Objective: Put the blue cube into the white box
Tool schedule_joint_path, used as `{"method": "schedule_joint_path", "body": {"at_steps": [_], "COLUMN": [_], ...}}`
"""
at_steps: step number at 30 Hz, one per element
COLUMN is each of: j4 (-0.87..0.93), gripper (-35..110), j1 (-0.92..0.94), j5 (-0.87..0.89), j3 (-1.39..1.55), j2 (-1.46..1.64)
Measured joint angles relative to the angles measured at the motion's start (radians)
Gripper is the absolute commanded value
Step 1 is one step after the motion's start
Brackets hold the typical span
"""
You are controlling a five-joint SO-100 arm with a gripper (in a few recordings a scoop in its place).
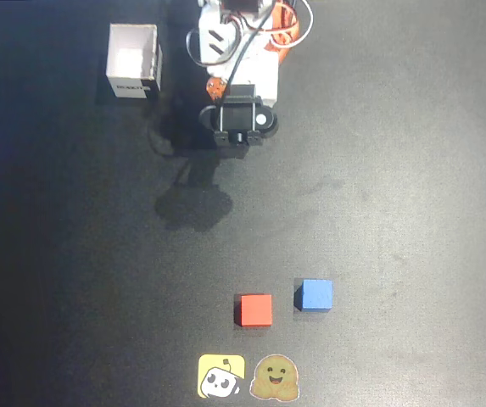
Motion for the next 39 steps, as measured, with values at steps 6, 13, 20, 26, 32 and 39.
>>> {"method": "schedule_joint_path", "body": {"at_steps": [6, 13, 20, 26, 32, 39], "j4": [-0.011, -0.069, -0.112, -0.127, -0.152, -0.216], "gripper": [0, 0, 0, 0, 1, 1], "j1": [0.000, 0.000, 0.002, -0.048, -0.160, -0.282], "j5": [-0.005, -0.025, -0.072, -0.101, -0.011, 0.152], "j3": [0.000, -0.005, -0.164, -0.465, -0.721, -0.965], "j2": [0.000, 0.000, -0.123, -0.494, -0.801, -1.147]}}
